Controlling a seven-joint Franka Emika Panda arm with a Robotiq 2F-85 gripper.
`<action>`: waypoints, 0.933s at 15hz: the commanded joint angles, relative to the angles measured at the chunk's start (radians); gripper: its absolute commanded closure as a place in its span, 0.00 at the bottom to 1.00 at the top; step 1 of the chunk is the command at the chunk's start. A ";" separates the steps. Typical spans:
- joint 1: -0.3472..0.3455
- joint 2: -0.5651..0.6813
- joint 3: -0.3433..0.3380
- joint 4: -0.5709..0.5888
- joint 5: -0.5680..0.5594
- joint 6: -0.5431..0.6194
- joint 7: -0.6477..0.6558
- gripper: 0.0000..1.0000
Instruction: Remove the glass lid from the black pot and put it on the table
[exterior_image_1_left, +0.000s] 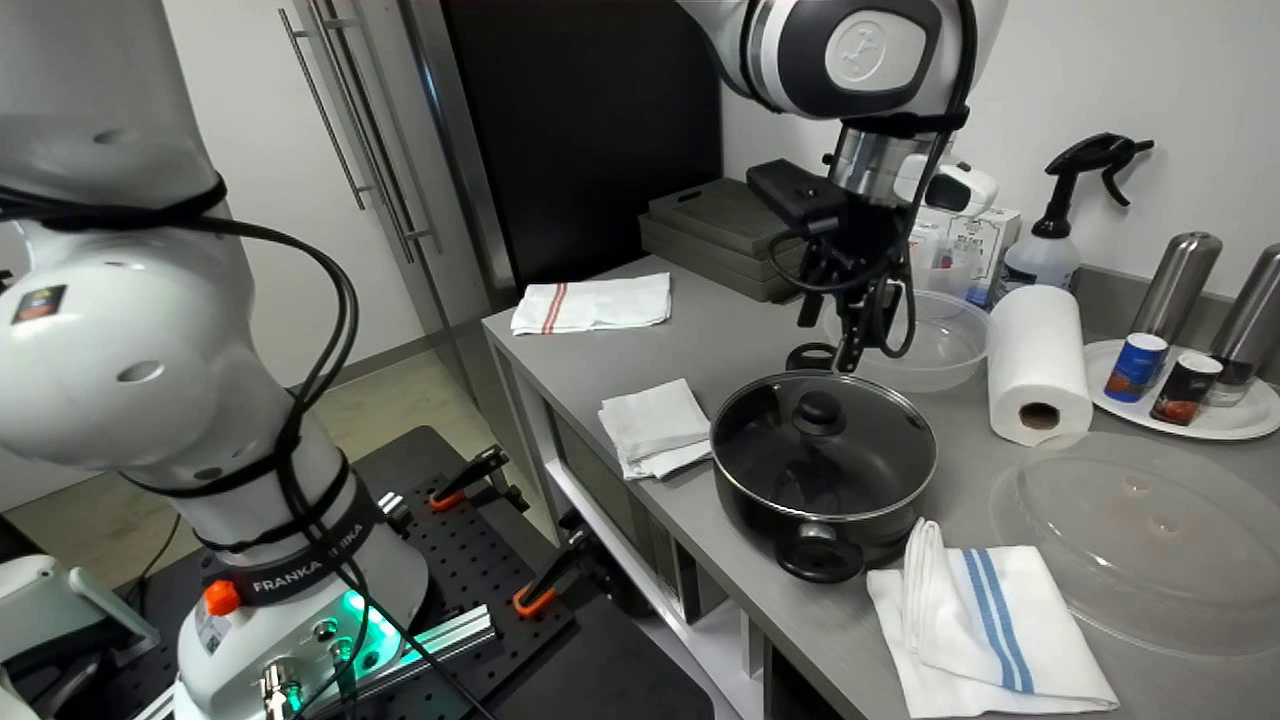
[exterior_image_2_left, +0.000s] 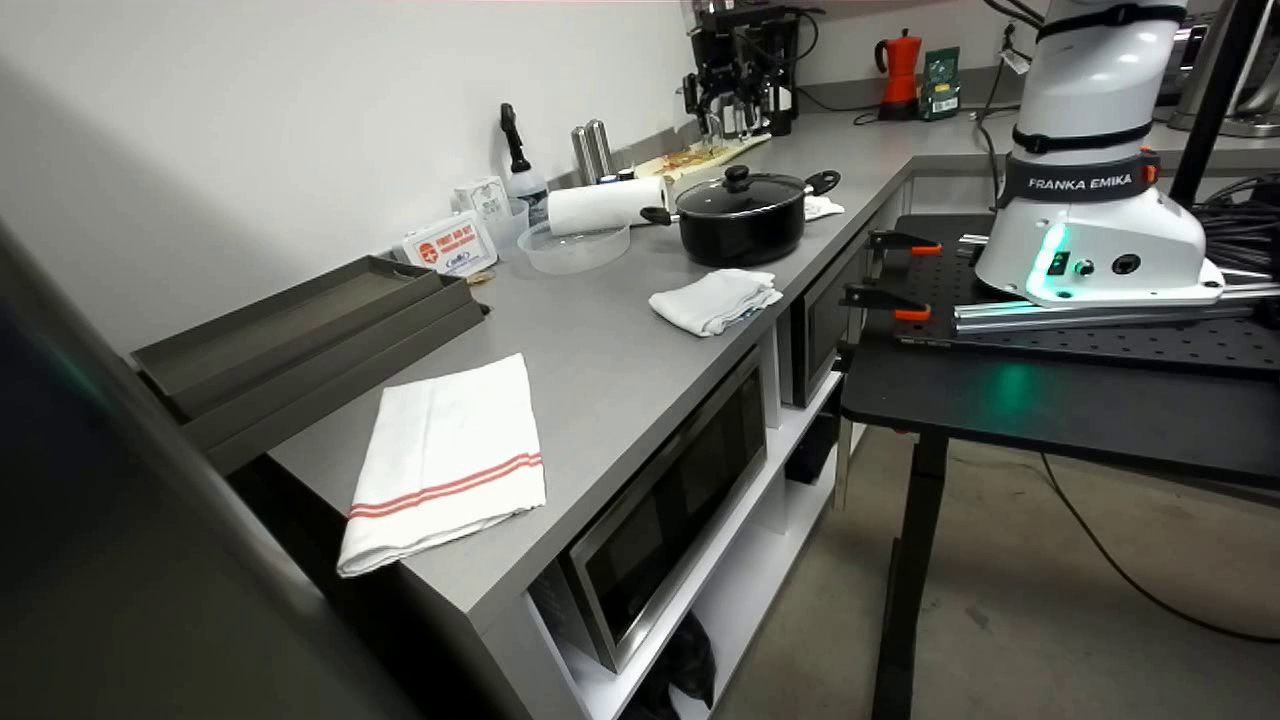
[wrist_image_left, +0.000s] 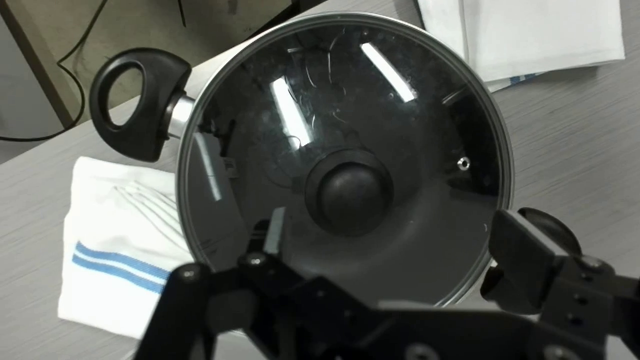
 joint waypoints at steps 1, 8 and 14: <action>-0.004 0.014 0.000 -0.024 0.024 0.045 -0.023 0.00; -0.007 0.047 0.004 -0.059 0.030 0.089 -0.029 0.00; -0.008 0.081 0.007 -0.054 0.039 0.100 -0.031 0.00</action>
